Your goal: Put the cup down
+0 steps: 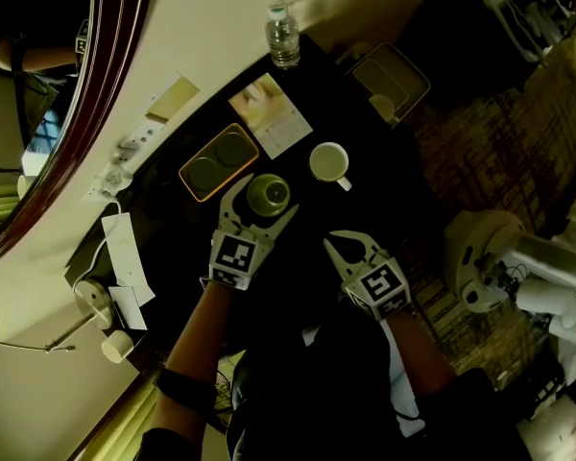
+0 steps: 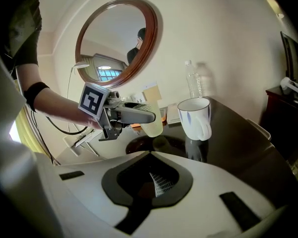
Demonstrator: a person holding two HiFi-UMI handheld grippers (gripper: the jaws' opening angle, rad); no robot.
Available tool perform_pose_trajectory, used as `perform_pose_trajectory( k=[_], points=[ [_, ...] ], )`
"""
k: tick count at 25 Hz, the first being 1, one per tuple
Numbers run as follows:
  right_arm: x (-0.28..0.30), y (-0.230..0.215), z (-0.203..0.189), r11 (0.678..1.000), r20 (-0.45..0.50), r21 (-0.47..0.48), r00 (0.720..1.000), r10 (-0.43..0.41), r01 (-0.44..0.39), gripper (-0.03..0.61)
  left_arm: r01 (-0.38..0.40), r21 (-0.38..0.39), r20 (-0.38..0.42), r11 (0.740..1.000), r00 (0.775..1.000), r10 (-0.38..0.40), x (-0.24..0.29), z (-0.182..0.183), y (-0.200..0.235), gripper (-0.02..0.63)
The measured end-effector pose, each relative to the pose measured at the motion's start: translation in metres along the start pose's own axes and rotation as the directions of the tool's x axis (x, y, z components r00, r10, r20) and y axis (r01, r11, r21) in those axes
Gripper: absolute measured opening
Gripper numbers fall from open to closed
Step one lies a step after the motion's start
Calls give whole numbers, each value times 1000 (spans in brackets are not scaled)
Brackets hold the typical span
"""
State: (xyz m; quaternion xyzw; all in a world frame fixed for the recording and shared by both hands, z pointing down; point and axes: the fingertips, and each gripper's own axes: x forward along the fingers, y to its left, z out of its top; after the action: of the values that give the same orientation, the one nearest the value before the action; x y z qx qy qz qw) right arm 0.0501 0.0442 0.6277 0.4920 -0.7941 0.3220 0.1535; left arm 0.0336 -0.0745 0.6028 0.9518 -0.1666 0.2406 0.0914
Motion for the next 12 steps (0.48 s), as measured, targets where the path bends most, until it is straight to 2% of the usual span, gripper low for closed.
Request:
perform_pose_trajectory(
  k=[7,12],
  points=[
    [-5,-10,-2,1000,3,8,1000,-20,20,2,27,19,-37,999,999,-26,9,-21,-15,382],
    [-8,-14,-1,1000,-2,2,1000,-22,22,2,3,31,-34,1000,999,-2,10,-23,-16,390]
  ],
)
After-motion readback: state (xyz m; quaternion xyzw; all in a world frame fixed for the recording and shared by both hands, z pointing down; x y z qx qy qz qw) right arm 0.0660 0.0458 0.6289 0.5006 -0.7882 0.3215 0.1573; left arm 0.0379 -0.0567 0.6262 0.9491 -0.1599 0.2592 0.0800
